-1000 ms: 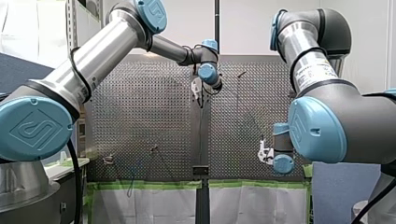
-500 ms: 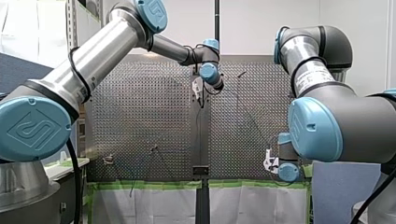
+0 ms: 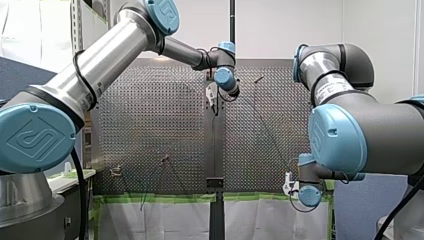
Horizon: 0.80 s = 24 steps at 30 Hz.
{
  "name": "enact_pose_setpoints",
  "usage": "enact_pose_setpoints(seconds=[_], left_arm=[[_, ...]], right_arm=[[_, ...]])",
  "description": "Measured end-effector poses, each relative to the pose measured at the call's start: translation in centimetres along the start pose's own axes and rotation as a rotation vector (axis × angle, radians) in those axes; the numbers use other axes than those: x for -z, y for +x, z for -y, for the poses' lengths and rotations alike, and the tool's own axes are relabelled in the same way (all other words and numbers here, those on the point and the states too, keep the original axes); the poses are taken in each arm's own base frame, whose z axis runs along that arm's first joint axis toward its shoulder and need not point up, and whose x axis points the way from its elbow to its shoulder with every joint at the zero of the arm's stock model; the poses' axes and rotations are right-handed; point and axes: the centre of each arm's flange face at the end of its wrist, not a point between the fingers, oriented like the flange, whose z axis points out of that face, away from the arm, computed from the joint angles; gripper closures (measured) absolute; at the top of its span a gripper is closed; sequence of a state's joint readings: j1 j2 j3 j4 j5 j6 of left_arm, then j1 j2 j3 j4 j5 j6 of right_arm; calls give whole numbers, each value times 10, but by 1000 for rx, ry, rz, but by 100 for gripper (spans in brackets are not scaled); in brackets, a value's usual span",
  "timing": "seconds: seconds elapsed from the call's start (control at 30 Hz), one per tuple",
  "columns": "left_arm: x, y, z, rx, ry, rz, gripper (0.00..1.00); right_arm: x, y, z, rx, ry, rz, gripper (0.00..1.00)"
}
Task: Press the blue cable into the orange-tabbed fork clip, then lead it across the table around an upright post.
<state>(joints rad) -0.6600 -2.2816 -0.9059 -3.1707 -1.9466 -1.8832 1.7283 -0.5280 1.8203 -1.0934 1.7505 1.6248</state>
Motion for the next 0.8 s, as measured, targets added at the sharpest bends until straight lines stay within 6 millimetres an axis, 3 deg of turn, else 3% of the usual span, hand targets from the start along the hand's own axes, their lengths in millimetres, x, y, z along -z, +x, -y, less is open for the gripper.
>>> enact_pose_setpoints(seconds=[0.8], left_arm=[[7,1,-3,-84,-84,2,0]], right_arm=[[-16,9,6,5,17,2,100]])
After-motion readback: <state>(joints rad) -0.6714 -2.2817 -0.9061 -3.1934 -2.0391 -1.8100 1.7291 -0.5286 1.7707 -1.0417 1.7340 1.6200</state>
